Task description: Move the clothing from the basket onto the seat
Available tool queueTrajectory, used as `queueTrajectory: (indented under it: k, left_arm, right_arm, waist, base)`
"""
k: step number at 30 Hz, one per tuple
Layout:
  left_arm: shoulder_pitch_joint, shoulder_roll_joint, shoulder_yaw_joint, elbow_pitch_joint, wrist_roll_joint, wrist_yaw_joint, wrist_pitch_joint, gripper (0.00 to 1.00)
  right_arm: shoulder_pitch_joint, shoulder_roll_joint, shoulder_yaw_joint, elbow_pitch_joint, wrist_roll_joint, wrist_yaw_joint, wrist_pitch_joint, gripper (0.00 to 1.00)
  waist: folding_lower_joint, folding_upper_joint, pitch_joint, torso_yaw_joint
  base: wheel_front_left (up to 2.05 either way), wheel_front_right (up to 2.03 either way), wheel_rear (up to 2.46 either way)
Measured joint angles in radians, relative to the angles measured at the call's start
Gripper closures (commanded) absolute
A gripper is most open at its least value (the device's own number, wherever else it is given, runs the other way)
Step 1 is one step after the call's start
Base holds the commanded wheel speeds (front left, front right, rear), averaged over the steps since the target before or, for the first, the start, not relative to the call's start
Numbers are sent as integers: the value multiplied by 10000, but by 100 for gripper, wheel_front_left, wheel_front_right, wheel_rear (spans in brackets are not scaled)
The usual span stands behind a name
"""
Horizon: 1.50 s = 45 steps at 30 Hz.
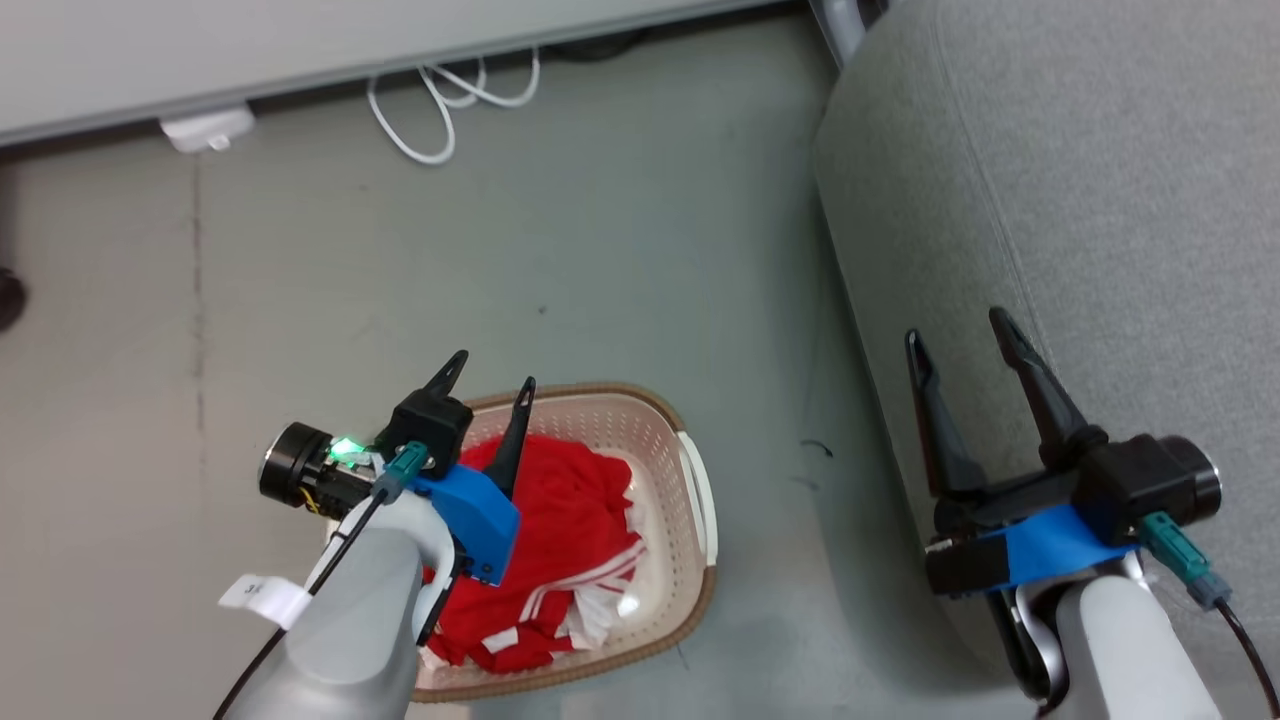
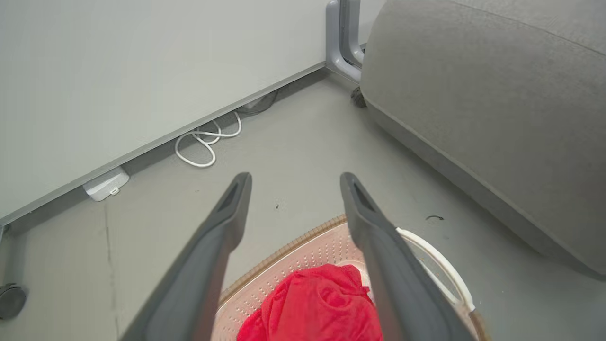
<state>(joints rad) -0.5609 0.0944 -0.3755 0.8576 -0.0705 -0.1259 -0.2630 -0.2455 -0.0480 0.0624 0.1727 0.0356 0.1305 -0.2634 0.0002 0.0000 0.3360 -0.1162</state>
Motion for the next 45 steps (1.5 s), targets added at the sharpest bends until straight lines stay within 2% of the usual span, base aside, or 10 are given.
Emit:
queueTrajectory:
  k: [9,18,28,35,45]
  left_arm:
    - [-1377,-65,-1494,2224,-393,-31,117,0]
    - [-2610,38,-2907,3559,-978,-33,880,0]
    - [-3561,384,-4067,4056,-1220,-33,1749,0]
    - [-4098,723,-4481,4228,-1220,-33,2493,0]
    - [-4385,696,-5093,4282,-1243,-33,2880,0]
  right_arm:
    - [-727,-6,59,-433,-190,0,-8,0]
    - [-1337,-4,217,-894,-178,0,-8,0]
    - [-1558,-6,226,-1363,-224,0,-8,0]
    - [-1577,-4,228,-1816,-332,0,-8,0]
    - [-1533,-29,198,-2454,-487,0,-8,0]
  waist:
    - [1,0,1547,-471]
    - [0,0,3131,-683]
    - [0,0,4464,-863]
    - [0,0,5234,-868]
    - [-1,0,6045,-843]
  base:
    - [0,0,0]
    - [0,0,0]
    - [0,0,0]
    - [0,0,0]
    - [0,0,0]
